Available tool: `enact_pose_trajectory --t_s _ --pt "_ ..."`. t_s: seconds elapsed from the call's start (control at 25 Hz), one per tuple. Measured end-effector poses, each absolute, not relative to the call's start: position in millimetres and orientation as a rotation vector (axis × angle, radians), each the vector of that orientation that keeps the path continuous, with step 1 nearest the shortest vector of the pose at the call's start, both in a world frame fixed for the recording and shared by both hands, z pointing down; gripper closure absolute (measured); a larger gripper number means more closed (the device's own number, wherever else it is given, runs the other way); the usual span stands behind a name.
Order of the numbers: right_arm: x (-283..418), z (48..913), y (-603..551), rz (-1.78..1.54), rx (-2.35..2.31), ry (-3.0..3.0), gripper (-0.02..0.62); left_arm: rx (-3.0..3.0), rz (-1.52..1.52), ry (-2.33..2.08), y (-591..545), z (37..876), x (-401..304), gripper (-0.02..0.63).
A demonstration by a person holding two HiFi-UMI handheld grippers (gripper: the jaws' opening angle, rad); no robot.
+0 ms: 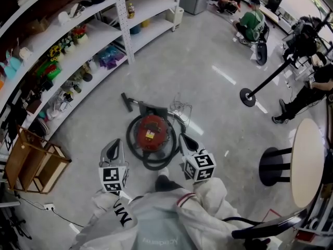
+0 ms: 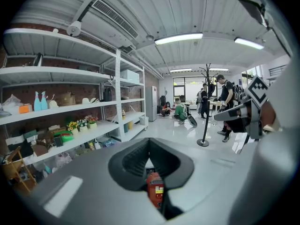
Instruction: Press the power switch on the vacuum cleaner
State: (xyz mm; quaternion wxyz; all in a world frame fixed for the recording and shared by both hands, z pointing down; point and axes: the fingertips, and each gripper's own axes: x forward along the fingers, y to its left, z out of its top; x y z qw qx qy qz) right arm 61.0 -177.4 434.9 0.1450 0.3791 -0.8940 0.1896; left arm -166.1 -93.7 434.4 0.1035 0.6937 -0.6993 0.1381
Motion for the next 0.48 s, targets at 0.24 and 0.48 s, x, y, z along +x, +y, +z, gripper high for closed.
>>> enact_pose_trajectory --t_s 0.24,0.48 --pt "61.2 443.1 -196.6 0.581 1.026 -2.597 0.566 2.025 0.413 -2.073 -113.2 438.5 -155.2 0.606" --pt "59.1 447.9 -213.8 0.583 0.967 -2.615 0.565 1.986 0.426 -2.092 -124.8 442.3 -150.7 0.606"
